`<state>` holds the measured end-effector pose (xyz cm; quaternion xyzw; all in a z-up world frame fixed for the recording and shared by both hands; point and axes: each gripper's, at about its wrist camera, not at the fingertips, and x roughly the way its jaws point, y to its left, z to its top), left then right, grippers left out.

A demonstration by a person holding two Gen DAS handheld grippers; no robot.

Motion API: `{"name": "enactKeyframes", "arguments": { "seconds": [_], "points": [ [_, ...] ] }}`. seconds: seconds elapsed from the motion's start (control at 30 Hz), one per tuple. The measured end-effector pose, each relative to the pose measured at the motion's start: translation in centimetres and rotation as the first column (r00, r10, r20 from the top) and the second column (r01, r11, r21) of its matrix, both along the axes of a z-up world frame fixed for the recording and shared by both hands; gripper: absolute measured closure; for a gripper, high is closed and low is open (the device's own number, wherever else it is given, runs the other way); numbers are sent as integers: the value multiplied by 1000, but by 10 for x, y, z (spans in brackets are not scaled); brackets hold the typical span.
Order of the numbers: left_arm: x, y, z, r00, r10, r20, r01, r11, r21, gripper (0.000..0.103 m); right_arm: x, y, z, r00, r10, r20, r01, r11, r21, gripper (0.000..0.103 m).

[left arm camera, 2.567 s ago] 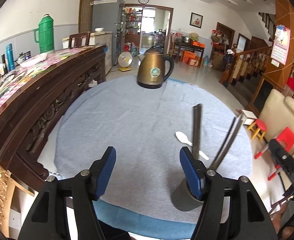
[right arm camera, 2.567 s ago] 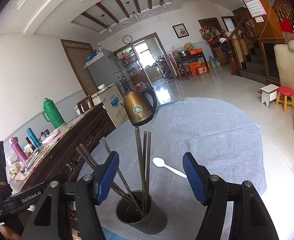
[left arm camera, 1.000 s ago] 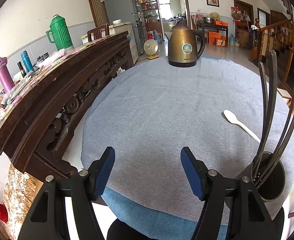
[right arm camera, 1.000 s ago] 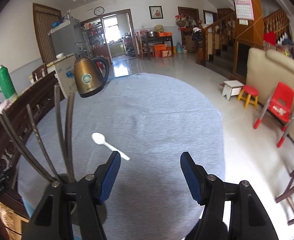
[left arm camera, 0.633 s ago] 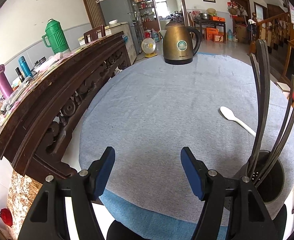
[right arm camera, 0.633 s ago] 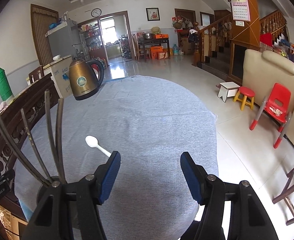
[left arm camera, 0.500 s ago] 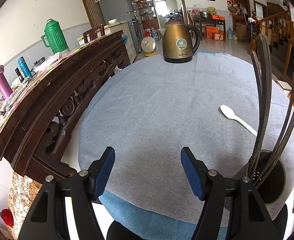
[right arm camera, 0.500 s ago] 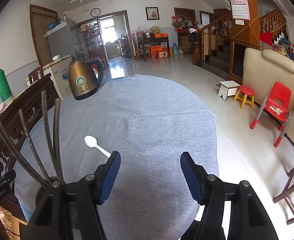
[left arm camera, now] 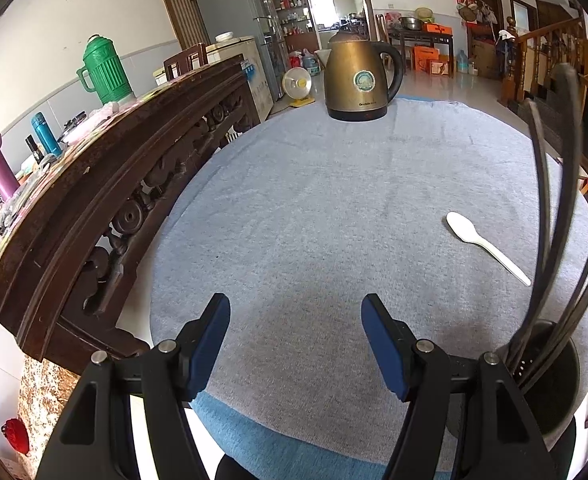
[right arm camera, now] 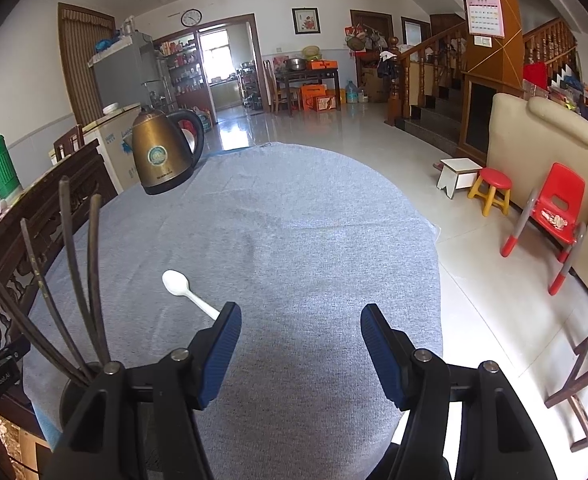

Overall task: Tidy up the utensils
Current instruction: 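Raise both grippers from the cup and move the right gripper toward the white spoon, then close the right gripper on the white plastic spoon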

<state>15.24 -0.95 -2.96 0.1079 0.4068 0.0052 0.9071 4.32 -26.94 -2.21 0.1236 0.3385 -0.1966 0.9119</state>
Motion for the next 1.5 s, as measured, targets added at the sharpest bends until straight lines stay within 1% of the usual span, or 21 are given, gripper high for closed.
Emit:
{"name": "enactKeyframes", "arguments": {
  "seconds": [0.17, 0.27, 0.3, 0.4, 0.43, 0.57, 0.7, 0.73, 0.83, 0.87, 0.93, 1.03, 1.1, 1.13, 1.17, 1.23, 1.3, 1.33, 1.4, 1.47, 1.5],
  "points": [
    [14, 0, -8, 1000, 2, -22, -2, 1000, -6, 34, 14, -10, -11, 1000, 19, -19, -18, 999, 40, 38],
    [25, 3, -15, 999, 11, -43, -12, 1000, -17, 34, 29, -20, -23, 997, 70, -22, -68, 994, 85, 38],
    [29, 4, -18, 999, 13, -51, -14, 1000, -21, 34, 36, -23, -27, 995, 96, -22, -93, 990, 109, 38],
    [40, 9, -27, 997, 24, -69, -26, 999, -29, 34, 65, -39, -45, 981, 195, -15, -187, 957, 221, 38],
    [44, 11, -30, 997, 29, -76, -31, 999, -33, 34, 72, -41, -49, 976, 218, -14, -208, 948, 240, 38],
    [62, 19, -42, 993, 44, -113, -51, 997, -54, 34, 120, -36, -67, 941, 337, -36, -314, 906, 283, 38],
    [76, 24, -51, 990, 57, -132, -65, 996, -58, 34, 164, -18, -80, 894, 442, -69, -399, 858, 323, 38],
    [77, 24, -53, 989, 59, -137, -68, 996, -58, 34, 178, -9, -84, 876, 476, -79, -427, 842, 330, 38],
    [84, 27, -60, 986, 60, -154, -71, 995, -64, 34, 203, 10, -88, 843, 528, -104, -475, 821, 318, 38],
    [86, 28, -63, 986, 57, -160, -68, 996, -65, 34, 214, 22, -90, 823, 555, -122, -499, 808, 313, 38],
    [87, 28, -64, 985, 49, -165, -61, 996, -66, 34, 228, 35, -92, 798, 585, -144, -528, 795, 299, 38],
    [89, 29, -67, 985, 29, -169, -42, 997, -72, 34, 241, 50, -97, 778, 600, -186, -550, 794, 260, 38],
    [90, 28, -68, 985, 16, -172, -29, 997, -78, 34, 250, 58, -106, 764, 600, -236, -552, 798, 244, 53],
    [91, 28, -69, 985, 6, -174, -21, 996, -81, 34, 253, 58, -112, 759, 601, -252, -550, 798, 246, 68],
    [92, 27, -70, 985, -2, -175, -13, 996, -84, 34, 254, 58, -111, 767, 596, -240, -552, 802, 228, 78],
    [94, 26, -70, 985, -8, -175, -7, 996, -88, 34, 256, 51, -114, 772, 593, -229, -536, 801, 266, 95],
    [97, 25, -72, 984, -15, -176, -2, 996, -94, 34, 257, 40, -114, 801, 567, -192, -502, 811, 301, 96],
    [99, 25, -73, 984, -17, -177, 1, 996, -95, 34, 256, 30, -114, 815, 561, -142, -481, 793, 374, 97],
    [102, 25, -76, 983, -20, -183, 3, 996, -94, 34, 253, 18, -111, 826, 563, -39, -476, 732, 487, 97],
    [105, 24, -79, 982, -22, -186, 4, 996, -95, 34, 247, 7, -101, 820, 553, 146, -517, 608, 602, 97],
    [106, 24, -80, 982, -21, -186, 3, 996, -94, 34, 244, 1, -95, 826, 523, 211, -526, 579, 623, 97]
  ]
}}
